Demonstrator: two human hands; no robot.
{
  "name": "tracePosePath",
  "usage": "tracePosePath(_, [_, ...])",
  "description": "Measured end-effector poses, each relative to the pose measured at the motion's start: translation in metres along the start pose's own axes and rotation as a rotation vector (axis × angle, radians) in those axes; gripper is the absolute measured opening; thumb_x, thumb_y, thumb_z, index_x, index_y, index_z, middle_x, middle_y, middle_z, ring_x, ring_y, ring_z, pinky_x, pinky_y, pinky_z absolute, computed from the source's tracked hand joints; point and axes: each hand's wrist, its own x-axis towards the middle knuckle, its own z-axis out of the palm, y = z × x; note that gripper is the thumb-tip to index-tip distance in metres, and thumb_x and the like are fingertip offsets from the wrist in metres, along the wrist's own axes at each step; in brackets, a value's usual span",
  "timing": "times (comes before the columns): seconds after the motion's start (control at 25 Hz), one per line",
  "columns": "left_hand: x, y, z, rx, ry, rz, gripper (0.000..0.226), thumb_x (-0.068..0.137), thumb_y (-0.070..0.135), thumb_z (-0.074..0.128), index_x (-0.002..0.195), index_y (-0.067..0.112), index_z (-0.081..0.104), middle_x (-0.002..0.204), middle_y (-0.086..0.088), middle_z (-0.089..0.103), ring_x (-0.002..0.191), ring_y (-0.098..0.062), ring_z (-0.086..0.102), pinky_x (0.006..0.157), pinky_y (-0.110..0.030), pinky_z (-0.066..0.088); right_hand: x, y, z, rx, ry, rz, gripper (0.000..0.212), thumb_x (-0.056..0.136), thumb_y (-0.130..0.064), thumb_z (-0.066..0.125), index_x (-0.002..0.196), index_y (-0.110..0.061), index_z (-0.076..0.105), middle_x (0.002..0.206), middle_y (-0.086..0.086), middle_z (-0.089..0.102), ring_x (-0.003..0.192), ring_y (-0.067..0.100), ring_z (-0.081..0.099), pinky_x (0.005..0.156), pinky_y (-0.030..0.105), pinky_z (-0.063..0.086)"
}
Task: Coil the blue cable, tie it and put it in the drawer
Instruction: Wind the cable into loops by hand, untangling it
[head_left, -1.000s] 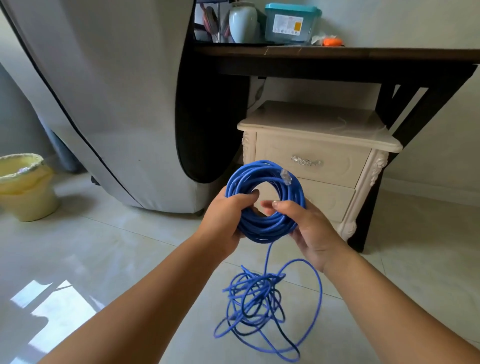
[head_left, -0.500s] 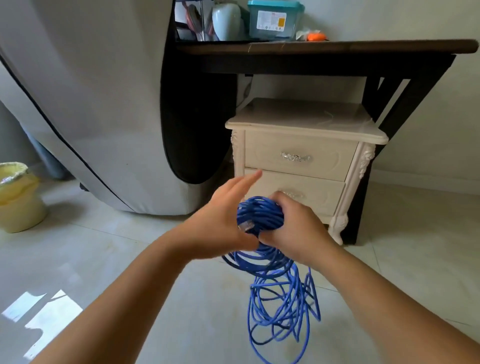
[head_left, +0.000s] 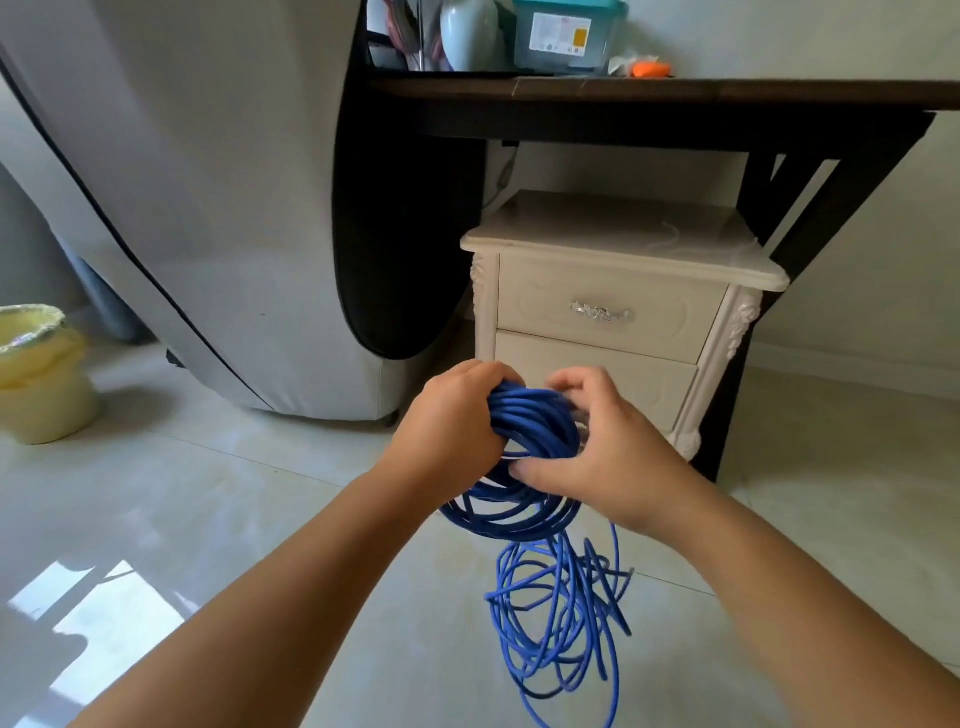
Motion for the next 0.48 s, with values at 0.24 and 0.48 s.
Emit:
tracePosePath(0.24, [-0.002,0.000,-0.008,-0.195,0.164,-0.064,0.042,0.078,-0.009,0.070,0.109,0.019,0.064,0.092,0.007,0.062,0.081,-0.008,0.062,0.068,-0.018,0.054,0.007,0.015,0.012,0.345,-0.144,-0.002,0.114,0.070,-0.015,0.087,0.148,-0.048,0.010,0.129,-0.020,0.051,0.108,-0.009,0.060,0.089,0.017,0.051])
tracePosePath(0.48, [-0.003,0.001,-0.020,-0.595,0.234,-0.238,0.047,0.086,-0.008,0.065,0.103,0.036,0.065,0.091,0.002,0.071,0.085,-0.017,0.069,0.077,-0.040,0.061,0.013,0.015,0.017,0.505,-0.103,0.027,0.114,0.055,-0.044,0.092,0.142,-0.061,0.020,0.145,-0.006,0.044,0.120,0.001,0.055,0.101,0.031,0.047])
